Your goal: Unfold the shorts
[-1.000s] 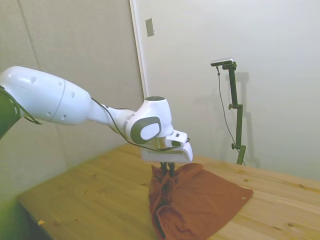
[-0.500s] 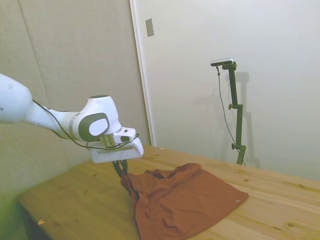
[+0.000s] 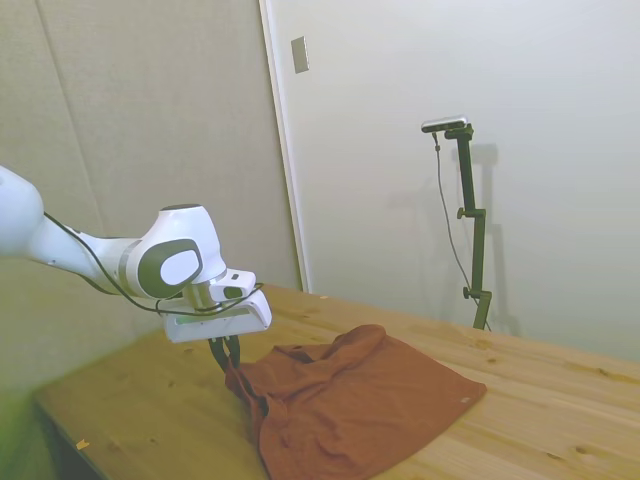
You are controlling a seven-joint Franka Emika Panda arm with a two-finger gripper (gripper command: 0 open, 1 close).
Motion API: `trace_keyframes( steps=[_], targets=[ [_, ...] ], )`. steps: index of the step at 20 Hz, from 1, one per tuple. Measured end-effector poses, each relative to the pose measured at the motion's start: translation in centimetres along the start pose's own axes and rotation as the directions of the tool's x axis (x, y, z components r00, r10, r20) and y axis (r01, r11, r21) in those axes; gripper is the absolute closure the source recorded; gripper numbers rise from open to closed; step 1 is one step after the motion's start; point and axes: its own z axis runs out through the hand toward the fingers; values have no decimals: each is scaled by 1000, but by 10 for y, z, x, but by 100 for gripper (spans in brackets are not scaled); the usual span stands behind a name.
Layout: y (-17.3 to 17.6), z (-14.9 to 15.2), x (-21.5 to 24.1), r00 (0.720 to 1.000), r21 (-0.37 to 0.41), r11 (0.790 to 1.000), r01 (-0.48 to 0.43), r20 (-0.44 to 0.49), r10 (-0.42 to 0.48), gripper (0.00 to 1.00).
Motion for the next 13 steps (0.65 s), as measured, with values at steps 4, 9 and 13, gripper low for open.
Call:
trace_keyframes(
  steps=[4,9,13],
  targets=[
    [-9,-2,-2,1000,-1,1000,-25,-7,25,0],
    [-17,-13,-4,998,6,998,-57,-31,57,0],
    [-24,-28,-8,993,16,995,-101,-60,102,0]
  ],
)
